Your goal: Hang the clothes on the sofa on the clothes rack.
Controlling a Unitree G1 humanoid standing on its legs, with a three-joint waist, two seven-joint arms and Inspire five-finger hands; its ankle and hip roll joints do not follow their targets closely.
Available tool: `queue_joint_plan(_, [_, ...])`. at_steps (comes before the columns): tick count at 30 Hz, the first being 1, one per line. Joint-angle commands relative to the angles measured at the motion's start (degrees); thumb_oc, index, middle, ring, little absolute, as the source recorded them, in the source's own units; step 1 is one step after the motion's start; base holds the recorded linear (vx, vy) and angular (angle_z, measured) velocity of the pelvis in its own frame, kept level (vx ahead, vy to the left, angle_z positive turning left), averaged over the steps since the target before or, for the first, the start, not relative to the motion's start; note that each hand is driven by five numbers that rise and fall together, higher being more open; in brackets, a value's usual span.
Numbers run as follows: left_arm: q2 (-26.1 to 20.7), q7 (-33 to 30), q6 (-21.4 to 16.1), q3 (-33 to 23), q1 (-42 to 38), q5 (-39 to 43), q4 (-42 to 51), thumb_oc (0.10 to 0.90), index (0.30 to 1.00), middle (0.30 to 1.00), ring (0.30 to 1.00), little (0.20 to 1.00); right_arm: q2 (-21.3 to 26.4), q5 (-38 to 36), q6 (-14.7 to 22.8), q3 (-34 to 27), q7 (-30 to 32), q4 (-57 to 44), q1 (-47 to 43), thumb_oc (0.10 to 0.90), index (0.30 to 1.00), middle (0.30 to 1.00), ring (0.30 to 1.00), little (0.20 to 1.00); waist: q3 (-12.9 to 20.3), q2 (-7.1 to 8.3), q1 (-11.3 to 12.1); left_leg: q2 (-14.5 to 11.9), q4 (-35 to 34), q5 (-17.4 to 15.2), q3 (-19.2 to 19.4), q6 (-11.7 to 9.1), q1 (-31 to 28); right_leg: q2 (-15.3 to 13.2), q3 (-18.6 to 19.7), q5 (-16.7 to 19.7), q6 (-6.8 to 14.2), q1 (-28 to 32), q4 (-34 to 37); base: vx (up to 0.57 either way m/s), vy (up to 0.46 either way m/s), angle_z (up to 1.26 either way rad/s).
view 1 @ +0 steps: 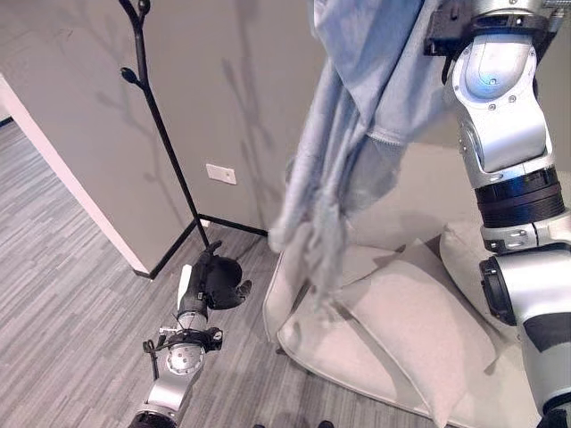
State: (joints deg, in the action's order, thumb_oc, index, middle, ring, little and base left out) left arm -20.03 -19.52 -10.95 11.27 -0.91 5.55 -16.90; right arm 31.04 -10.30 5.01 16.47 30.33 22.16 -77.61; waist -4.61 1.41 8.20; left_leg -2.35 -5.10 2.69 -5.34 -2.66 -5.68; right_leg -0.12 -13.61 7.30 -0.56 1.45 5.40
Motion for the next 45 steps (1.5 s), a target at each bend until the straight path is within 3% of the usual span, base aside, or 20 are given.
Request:
queue_joint_plan(1, [-4.4,-3.9,-6.7,1.8,-6.5,-1.3,5.5,0.800,0.900,0.900,0.900,0.900,-1.7,-3.9,5.1,0.9,1.2,0.1,-7.3,0.400,0.300,0.300,0.300,0.300,6.1,2.37,0.6,-1.8,0.1,-3.5,2.0,-1.7,0.1,-2.8,1.9,-6.7,5.0,4.2,-0.4,0.00,0.000,0.00])
queue_joint_plan(13, [-6.3,-6.9,-5.5,2.7,-12.8,-9.6,14.0,0.800,0.900,0.900,0.900,0.900,-8.4,-10.5,6.8,4.9,-5.0,-7.6,-2.3,0.400,0.300,0.300,0.300,0.300,6.1,2.17,-0.4,-1.5,0.1,-3.2,2.7,-1.5,0.2,-2.9,2.5,-5.7,5.1,3.7,-0.4,-0.01,0.002,0.01])
queue_joint_plan(18, [-8.0,-8.5,-4.5,2.1,-11.6,-15.1,16.3,0.800,0.900,0.900,0.900,0.900,-9.5,-11.4,6.8,5.6,-6.3,-9.9,-0.9,0.400,0.300,0.300,0.300,0.300,6.0,1.93,-0.4,-1.5,0.1,-3.4,3.0,-1.3,0.1,-3.0,2.8,-5.5,5.2,3.5,-0.4,0.00,0.013,-0.04])
queue_joint_plan(21, [-7.6,-8.0,-4.9,2.1,-10.5,-13.2,16.6,0.800,0.900,0.900,0.900,0.900,-10.3,-12.6,7.0,6.0,-6.9,-10.5,-0.4,0.400,0.300,0.300,0.300,0.300,5.9,1.98,-0.4,-1.5,0.1,-3.3,3.0,-1.3,0.1,-2.9,2.9,-5.5,5.2,3.5,-0.4,0.00,0.000,0.00])
queue_joint_plan(24, [-2.5,-3.3,-6.0,7.5,-11.2,-0.3,11.7,0.800,0.900,0.900,0.900,0.900,-13.4,-16.6,7.5,7.8,-8.1,-10.5,-0.5,0.400,0.300,0.300,0.300,0.300,5.9,2.17,-1.2,-1.7,0.1,-3.6,3.1,-1.3,-0.3,-2.7,3.3,-6.0,5.1,3.7,-0.4,0.00,0.000,0.00])
queue_joint_plan(25, [-2.4,-3.2,-6.2,7.6,-11.5,-0.1,11.3,0.800,0.900,0.900,0.900,0.900,-13.3,-16.7,7.5,7.9,-8.1,-10.4,-0.5,0.400,0.300,0.300,0.300,0.300,5.8,2.08,-1.1,-1.7,0.1,-3.6,3.1,-1.3,-0.3,-2.7,3.3,-6.0,5.1,3.8,-0.4,0.01,-0.020,-0.05])
queue_joint_plan(27, [1.8,-1.9,-5.0,14.1,-15.8,2.2,2.9,0.800,0.900,0.900,0.900,0.900,-16.8,-20.7,8.7,9.4,-8.6,-9.8,-1.5,0.400,0.300,0.300,0.300,0.300,5.6,2.02,-2.3,-1.8,0.1,-3.6,3.5,-1.3,-0.4,-2.6,3.7,-5.9,5.1,3.7,-0.4,-0.02,-0.012,-0.19])
queue_joint_plan(29, [7.8,-3.8,-2.2,20.1,-24.6,1.2,-12.3,0.800,0.900,0.900,0.900,0.900,-20.7,-25.8,9.5,11.4,-9.0,-11.3,-0.9,0.400,0.300,0.300,0.300,0.300,5.8,1.92,-4.7,-1.8,0.1,-3.7,4.4,-1.3,-0.7,-2.6,4.6,-5.7,5.1,3.4,-0.4,-0.01,0.000,-0.21])
queue_joint_plan(32, [13.4,-7.6,0.3,19.8,-35.2,2.8,-26.0,0.800,0.900,0.900,0.900,0.900,-21.0,-30.0,10.7,13.6,-9.6,-16.9,3.2,0.400,0.300,0.300,0.300,0.300,6.0,1.22,-7.6,-1.5,0.1,-3.9,5.7,-1.6,-0.8,-2.9,5.7,-5.2,5.2,2.9,-0.4,0.00,0.007,-0.30])
queue_joint_plan(33, [13.9,-8.1,0.4,19.2,-36.0,3.8,-26.9,0.529,0.493,0.493,0.493,0.493,-20.5,-30.1,10.8,13.8,-9.6,-18.0,3.9,0.400,0.300,0.300,0.300,0.300,6.0,1.12,-7.9,-1.5,0.1,-3.9,5.9,-1.6,-0.9,-2.9,5.9,-5.1,5.3,2.8,-0.4,0.00,-0.003,-0.11])
queue_joint_plan(34, [14.1,-8.5,0.5,18.4,-36.5,4.3,-27.4,0.400,0.300,0.300,0.300,0.300,-19.9,-30.3,10.8,14.0,-9.7,-19.2,4.8,0.400,0.300,0.300,0.300,0.300,6.1,1.02,-8.2,-1.5,0.1,-4.0,6.1,-1.6,-1.0,-2.9,6.0,-5.1,5.3,2.7,-0.4,0.01,-0.004,-0.14])
queue_joint_plan(39, [12.2,-9.6,-0.2,14.2,-31.5,6.6,-20.3,0.400,0.300,0.300,0.300,0.300,-14.8,-29.2,10.8,12.5,-9.6,-23.0,8.4,0.400,0.300,0.300,0.300,0.300,6.1,0.61,-8.3,-1.8,0.1,-4.1,6.9,-1.6,-1.4,-2.8,6.6,-5.4,5.4,2.5,-0.4,0.02,-0.007,-0.13])
queue_joint_plan(45, [6.4,-9.9,-0.7,6.4,-19.8,3.9,-6.5,0.400,0.300,0.300,0.300,0.300,-9.4,-27.4,10.2,9.3,-9.8,-23.2,10.3,0.400,0.300,0.300,0.300,0.300,5.9,0.94,-6.9,-1.7,0.1,-3.3,6.4,-1.5,-0.6,-2.9,6.1,-5.2,5.3,2.2,-0.4,0.00,-0.002,-0.01])
